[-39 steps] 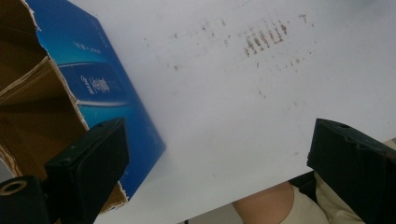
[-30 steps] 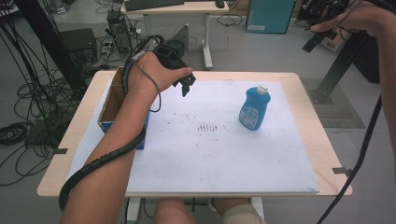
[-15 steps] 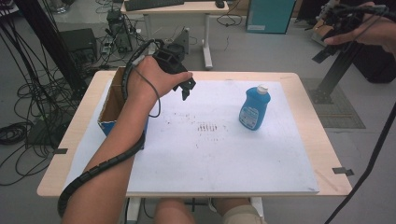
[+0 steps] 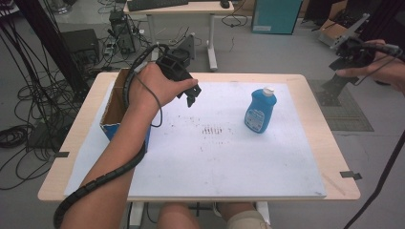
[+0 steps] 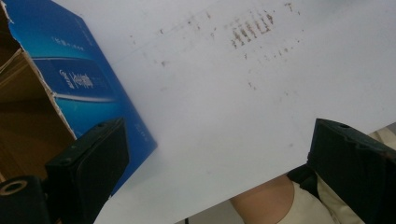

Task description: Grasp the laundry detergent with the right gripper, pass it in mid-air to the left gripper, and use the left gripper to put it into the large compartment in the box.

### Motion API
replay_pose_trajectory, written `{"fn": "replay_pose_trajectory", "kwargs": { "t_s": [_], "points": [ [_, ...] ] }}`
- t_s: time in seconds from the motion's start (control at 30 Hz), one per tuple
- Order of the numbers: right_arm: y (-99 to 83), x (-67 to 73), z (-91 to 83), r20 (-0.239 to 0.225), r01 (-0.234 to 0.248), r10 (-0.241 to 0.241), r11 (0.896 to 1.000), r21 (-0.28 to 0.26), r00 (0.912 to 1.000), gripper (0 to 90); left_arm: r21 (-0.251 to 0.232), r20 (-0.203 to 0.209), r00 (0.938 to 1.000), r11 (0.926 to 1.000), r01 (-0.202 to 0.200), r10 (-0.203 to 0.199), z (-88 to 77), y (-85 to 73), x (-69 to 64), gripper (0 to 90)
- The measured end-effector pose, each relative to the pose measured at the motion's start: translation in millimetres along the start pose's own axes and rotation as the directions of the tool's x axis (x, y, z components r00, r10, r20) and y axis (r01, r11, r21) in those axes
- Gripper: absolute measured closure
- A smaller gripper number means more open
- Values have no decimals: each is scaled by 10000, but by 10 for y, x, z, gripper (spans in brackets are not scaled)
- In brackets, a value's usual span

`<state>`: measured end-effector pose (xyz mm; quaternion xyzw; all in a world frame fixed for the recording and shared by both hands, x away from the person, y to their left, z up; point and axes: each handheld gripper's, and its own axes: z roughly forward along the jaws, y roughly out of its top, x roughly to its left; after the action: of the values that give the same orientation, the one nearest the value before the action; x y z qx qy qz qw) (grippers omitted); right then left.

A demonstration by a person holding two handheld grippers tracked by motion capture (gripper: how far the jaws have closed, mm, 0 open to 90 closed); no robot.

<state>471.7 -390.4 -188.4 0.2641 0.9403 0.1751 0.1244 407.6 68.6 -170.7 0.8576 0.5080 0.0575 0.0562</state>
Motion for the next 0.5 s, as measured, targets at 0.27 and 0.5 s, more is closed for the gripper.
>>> {"fn": "replay_pose_trajectory", "kwargs": {
  "t_s": [0.27,0.5],
  "points": [
    [-284,188,348,-148,-425,416,9970,-647,9990,38,-175,29,10000,9998,-62,62,-5,-49,13,57],
    [-467,440,809,-216,-725,701,9871,-1427,9973,48,-153,91,9997,9997,-213,214,69,-83,6,58]
  ]
}}
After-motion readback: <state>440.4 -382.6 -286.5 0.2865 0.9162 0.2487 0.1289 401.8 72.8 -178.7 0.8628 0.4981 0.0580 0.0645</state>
